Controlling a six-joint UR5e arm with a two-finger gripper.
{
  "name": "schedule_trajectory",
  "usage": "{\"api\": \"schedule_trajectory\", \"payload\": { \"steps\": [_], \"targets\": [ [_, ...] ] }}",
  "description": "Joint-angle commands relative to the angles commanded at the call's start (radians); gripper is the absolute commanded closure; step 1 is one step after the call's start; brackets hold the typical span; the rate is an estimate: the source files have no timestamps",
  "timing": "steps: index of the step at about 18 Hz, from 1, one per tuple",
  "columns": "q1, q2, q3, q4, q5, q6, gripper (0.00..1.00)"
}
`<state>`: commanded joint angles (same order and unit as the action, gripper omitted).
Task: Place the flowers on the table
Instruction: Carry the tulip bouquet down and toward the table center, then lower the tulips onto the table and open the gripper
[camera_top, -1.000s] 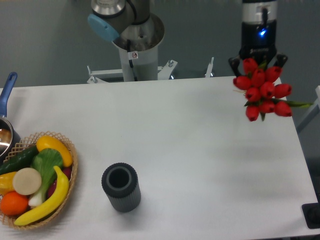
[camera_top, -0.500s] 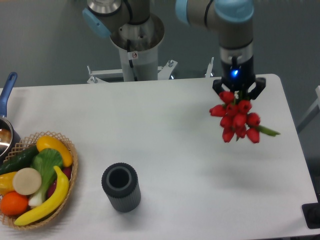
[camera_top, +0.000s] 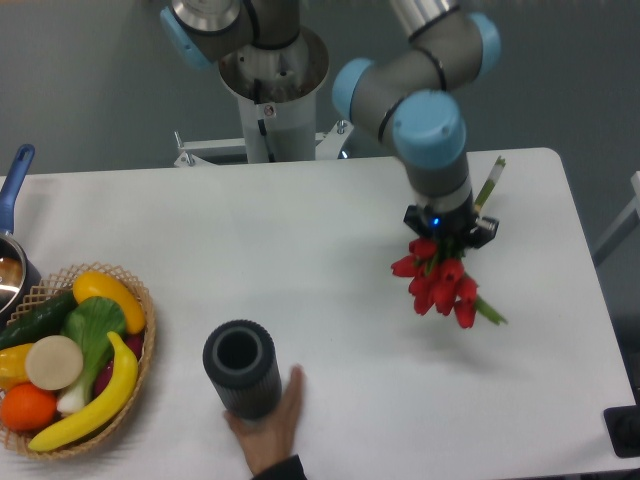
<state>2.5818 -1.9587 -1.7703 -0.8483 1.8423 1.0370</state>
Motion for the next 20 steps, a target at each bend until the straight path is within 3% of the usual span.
{"api": "schedule_trajectory", "payload": {
  "steps": [7, 10, 17, 18, 19, 20],
  "targets": [
    [-0.022, -0.011, 0.012, 0.000, -0.006, 0.006, 0.68],
    [-0.041, -0.014, 0.031, 0.002, -0.009, -0.014, 0.62],
    [-0.055, 0.004, -0.018, 0.000, -0.011, -0.109, 0.53],
    [-0.055, 0.004, -0.024, 0.000, -0.009, -0.121, 0.47],
    [-0.055, 0.004, -0.035, -0.002, -0.002, -0.124, 0.33],
    [-0.054, 0.007, -0.041, 0.000, 0.000, -0.124, 0.12]
  ]
}}
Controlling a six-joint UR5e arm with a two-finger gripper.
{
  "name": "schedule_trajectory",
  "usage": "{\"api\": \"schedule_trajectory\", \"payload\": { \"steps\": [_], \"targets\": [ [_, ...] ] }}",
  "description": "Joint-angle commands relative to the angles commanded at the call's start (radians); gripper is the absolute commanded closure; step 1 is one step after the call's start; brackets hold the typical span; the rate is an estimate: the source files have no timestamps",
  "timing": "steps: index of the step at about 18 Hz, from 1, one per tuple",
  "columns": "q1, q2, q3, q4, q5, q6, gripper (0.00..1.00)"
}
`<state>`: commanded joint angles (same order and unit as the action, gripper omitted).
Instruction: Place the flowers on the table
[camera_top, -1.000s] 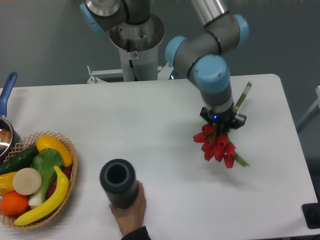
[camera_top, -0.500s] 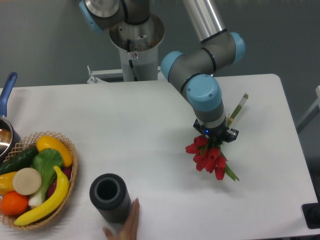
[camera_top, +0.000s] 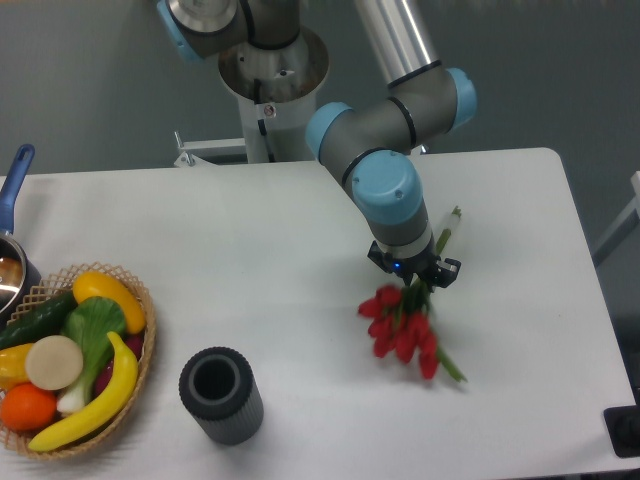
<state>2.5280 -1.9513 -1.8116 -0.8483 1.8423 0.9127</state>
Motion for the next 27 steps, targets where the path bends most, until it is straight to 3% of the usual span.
{"api": "schedule_trajectory", "payload": {
  "steps": [2, 5, 8, 11, 12, 15, 17, 19, 23, 27],
  "targets": [
    [0.005, 0.012, 0.000, 0.000, -0.009, -0.002, 0.00],
    [0.035, 0.067, 0.017, 0.002, -0.046, 0.003, 0.00],
    [0.123, 0.173, 0.066, -0.015, -0.223, 0.012, 0.00],
    [0.222, 0.241, 0.090, -0.041, -0.348, 0.026, 0.00],
    [0.247, 0.256, 0.110, -0.075, -0.366, 0.064, 0.00],
    [0.319, 0.290, 0.182, -0.294, -0.370, 0.301, 0.00],
    [0.366, 0.310, 0.215, -0.394, -0.371, 0.435, 0.00],
    [0.403, 0.328, 0.219, -0.442, -0.374, 0.520, 0.00],
    [0.426, 0.336, 0.218, -0.480, -0.376, 0.659, 0.00],
    [0.445, 0.344, 0.204, -0.494, -0.406, 0.675, 0.00]
  ]
}}
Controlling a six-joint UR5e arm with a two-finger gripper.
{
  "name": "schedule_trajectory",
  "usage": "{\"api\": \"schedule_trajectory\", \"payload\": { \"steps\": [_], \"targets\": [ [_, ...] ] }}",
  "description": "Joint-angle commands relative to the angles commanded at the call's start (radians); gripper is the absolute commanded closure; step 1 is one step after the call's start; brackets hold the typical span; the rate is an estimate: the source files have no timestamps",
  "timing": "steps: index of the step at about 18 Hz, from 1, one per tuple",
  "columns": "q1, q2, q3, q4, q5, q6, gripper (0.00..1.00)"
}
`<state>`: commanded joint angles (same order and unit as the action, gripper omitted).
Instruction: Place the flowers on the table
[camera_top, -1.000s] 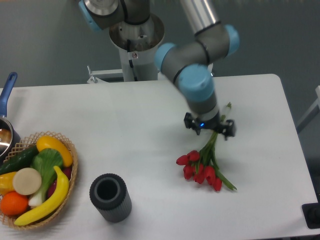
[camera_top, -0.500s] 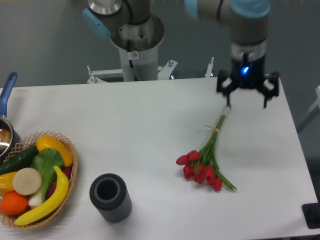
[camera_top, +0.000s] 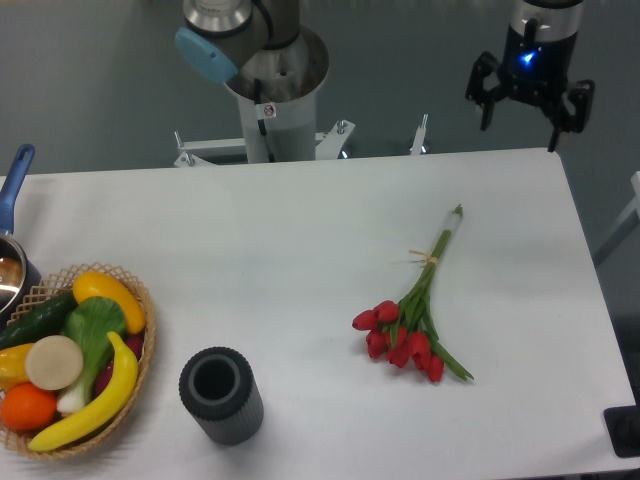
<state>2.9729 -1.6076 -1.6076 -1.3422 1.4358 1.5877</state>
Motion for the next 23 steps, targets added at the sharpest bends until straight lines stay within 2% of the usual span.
{"api": "schedule_trajectory", "payload": {
  "steps": [9, 13, 16, 18, 20, 22, 23],
  "targets": [
    [-0.005, 0.002, -0.005, 0.000, -0.005, 0.000, 0.00],
    [-0.002, -0.002, 0.014, 0.003, -0.012, 0.000, 0.00],
    [0.008, -0.017, 0.035, 0.009, -0.012, 0.000, 0.00],
    [0.043, -0.024, 0.028, 0.012, -0.014, 0.005, 0.00],
    [0.043, -0.046, 0.023, 0.015, -0.014, 0.008, 0.00],
    [0.044, -0.054, 0.057, 0.012, -0.021, 0.000, 0.00],
    [0.040, -0.054, 0.054, 0.012, -0.023, -0.003, 0.00]
  ]
}}
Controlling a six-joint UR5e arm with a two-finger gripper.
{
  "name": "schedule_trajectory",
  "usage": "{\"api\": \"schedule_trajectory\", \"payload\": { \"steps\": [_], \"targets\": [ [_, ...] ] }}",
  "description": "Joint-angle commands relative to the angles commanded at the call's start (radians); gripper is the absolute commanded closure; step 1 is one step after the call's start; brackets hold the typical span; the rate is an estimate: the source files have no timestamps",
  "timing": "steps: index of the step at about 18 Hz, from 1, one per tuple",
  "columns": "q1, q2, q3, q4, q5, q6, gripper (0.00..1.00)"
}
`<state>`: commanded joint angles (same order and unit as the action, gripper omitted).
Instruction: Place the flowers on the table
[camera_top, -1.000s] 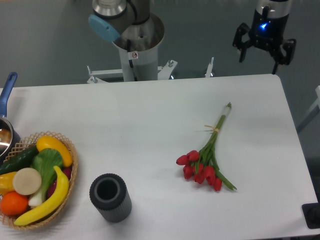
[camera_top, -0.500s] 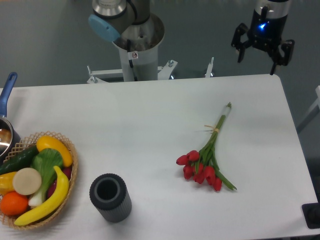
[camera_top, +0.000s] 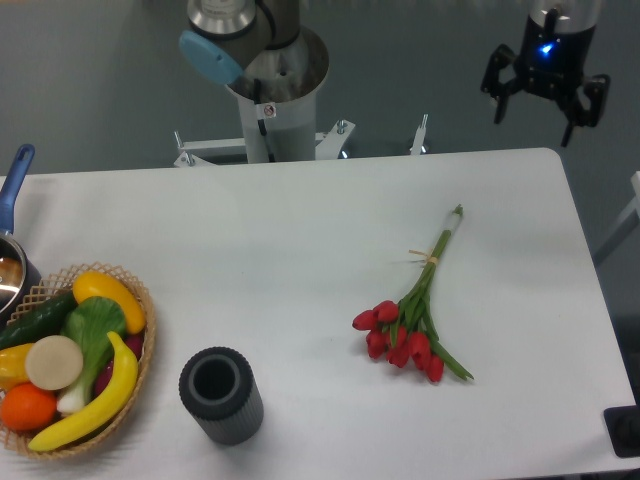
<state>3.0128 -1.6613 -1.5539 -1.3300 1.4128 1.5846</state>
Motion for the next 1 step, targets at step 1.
{"api": "schedule_trajectory", "payload": {
  "steps": [1],
  "targets": [
    [0.001, 0.002, -0.003, 0.000, 0.000, 0.000, 0.00]
  ]
}}
